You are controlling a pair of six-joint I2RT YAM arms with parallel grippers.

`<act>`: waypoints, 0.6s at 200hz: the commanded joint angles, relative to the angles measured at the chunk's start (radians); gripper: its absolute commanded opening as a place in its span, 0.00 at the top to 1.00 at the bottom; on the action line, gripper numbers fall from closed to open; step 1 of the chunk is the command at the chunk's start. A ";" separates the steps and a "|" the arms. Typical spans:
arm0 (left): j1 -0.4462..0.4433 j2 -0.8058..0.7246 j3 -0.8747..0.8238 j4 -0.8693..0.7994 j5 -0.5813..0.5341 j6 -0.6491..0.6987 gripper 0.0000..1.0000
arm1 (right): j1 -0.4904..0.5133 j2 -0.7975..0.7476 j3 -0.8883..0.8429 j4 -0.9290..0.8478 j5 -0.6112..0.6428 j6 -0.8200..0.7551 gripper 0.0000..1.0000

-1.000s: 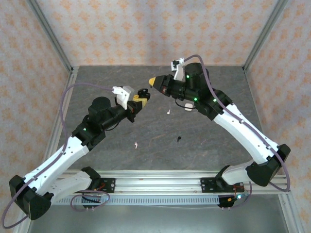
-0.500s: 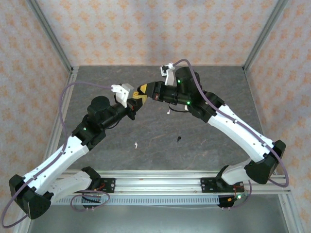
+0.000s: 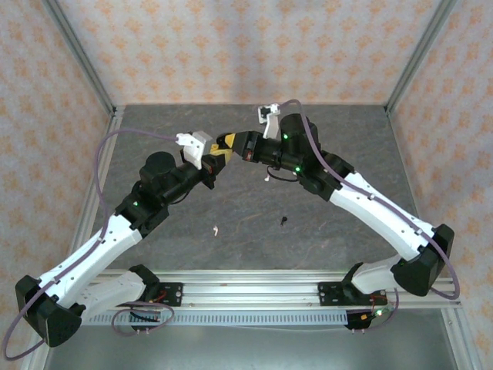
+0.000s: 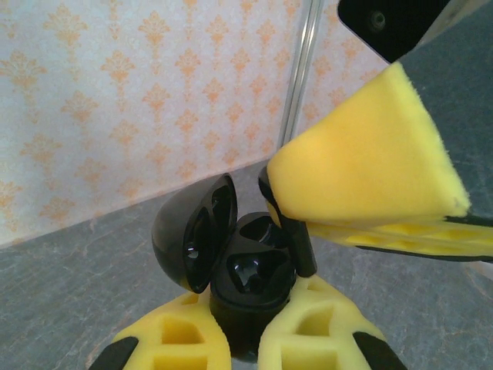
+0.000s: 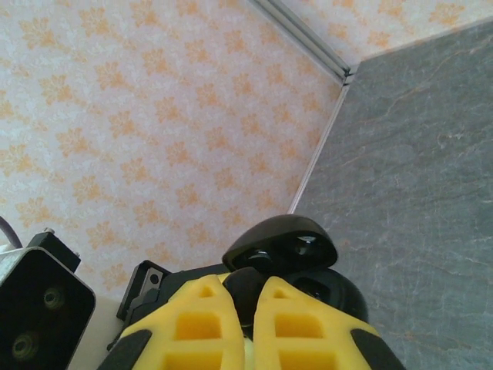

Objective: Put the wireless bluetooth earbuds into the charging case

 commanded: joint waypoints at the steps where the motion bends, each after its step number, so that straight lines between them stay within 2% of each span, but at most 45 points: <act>1: -0.019 -0.009 0.028 0.057 0.004 0.000 1.00 | 0.004 -0.039 -0.032 0.128 0.061 0.014 0.92; 120: -0.023 -0.022 0.018 0.073 -0.018 -0.021 1.00 | 0.030 -0.018 -0.034 0.122 0.052 -0.020 0.92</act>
